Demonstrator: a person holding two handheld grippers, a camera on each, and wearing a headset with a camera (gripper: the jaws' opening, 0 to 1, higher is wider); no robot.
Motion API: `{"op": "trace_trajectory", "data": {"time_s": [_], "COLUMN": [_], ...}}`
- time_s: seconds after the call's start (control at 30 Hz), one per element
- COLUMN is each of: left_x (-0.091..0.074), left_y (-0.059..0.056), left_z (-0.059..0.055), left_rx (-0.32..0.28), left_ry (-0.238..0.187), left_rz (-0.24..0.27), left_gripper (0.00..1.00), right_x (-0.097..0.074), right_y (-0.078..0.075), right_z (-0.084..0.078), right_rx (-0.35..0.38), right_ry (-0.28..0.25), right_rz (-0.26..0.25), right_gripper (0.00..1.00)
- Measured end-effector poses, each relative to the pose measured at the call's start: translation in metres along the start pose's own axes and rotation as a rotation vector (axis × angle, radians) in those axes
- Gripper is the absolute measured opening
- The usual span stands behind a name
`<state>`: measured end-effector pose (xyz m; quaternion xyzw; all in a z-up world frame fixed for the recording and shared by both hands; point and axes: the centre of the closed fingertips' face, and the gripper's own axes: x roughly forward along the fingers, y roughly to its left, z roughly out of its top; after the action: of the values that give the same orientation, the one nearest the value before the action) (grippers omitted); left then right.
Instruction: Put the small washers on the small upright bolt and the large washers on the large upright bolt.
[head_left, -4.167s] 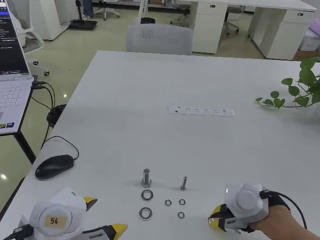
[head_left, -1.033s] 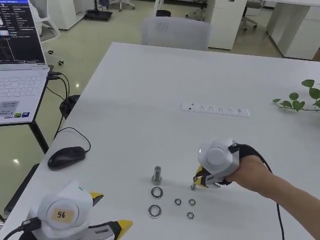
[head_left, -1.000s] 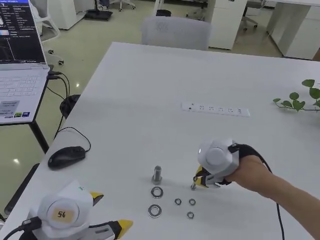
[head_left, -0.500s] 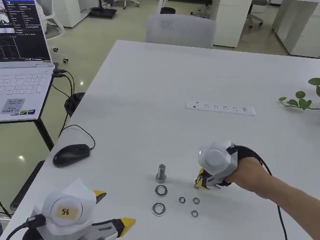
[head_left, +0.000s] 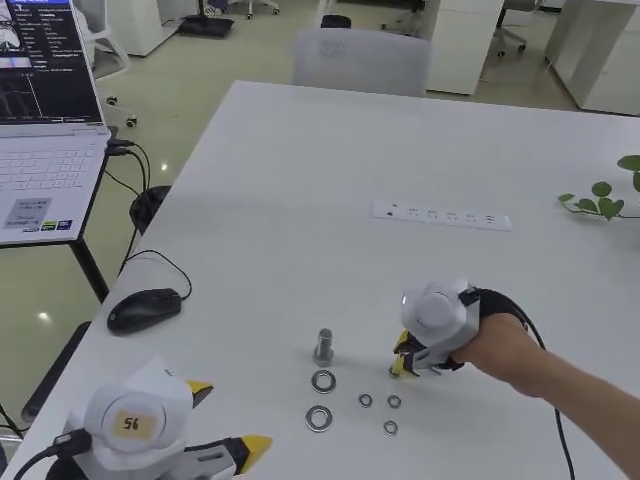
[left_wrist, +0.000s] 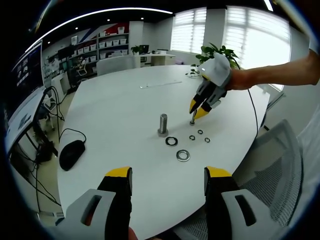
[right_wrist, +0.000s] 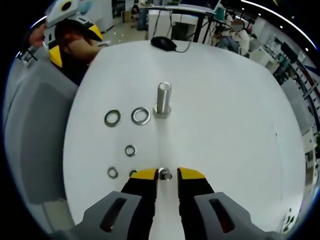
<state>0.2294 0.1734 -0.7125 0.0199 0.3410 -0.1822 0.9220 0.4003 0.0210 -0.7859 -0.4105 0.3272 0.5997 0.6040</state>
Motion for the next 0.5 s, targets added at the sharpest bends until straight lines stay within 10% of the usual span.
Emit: {"op": "trace_trajectory", "data": {"time_s": [0.5], "left_x": [0.000], "left_y": [-0.005], "left_z": [0.003], "left_rx": [0.007], "left_ry": [-0.007], "left_rz": [-0.010], "left_gripper": [0.58], "right_x": [-0.042], "right_y": [-0.004], "right_z": [-0.013], "right_rx": [0.154], "right_ry": [-0.136], "right_rz": [-0.073], "right_gripper": [0.23]}}
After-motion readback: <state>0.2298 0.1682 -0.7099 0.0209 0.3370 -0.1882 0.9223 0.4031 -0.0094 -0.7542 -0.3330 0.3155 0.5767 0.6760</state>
